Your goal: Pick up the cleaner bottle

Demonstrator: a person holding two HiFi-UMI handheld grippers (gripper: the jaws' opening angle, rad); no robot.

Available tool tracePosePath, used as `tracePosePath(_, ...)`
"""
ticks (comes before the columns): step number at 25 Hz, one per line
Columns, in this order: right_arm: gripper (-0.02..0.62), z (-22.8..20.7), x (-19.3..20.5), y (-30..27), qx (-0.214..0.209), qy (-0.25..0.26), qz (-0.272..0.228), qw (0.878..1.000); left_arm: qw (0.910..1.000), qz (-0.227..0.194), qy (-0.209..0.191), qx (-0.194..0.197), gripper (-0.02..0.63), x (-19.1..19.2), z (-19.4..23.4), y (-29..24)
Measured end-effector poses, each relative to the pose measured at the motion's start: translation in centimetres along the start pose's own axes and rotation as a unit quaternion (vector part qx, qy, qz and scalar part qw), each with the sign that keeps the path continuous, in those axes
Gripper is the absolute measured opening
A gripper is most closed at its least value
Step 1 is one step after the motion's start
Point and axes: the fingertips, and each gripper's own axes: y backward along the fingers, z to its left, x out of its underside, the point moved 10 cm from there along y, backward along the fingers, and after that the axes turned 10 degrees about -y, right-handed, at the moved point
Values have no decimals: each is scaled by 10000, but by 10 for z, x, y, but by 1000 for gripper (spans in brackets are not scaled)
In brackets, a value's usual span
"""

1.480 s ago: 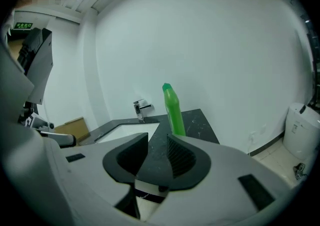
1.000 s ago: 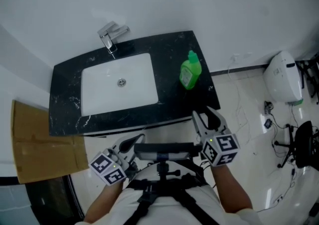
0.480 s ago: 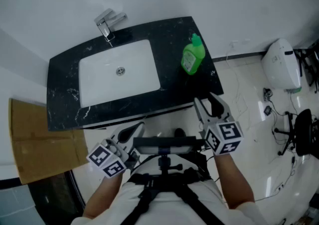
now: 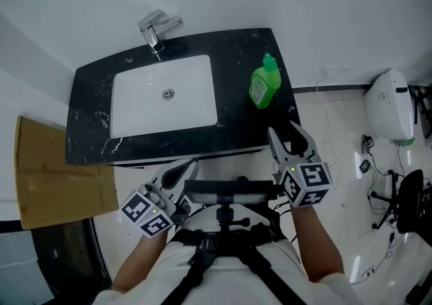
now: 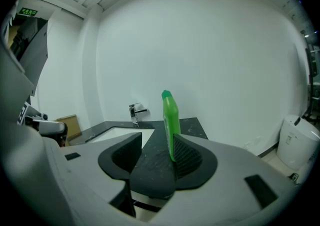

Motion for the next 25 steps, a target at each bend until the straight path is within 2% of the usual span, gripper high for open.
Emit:
tracePosePath(14,196,-21,5,-7,100,29,167,9998,9995,155,279,-89,0,5,-4,-15)
tracePosePath(25,149,-30,17,-23,252,162,184,9994,9989,308,299,-190,0,4,1,-11)
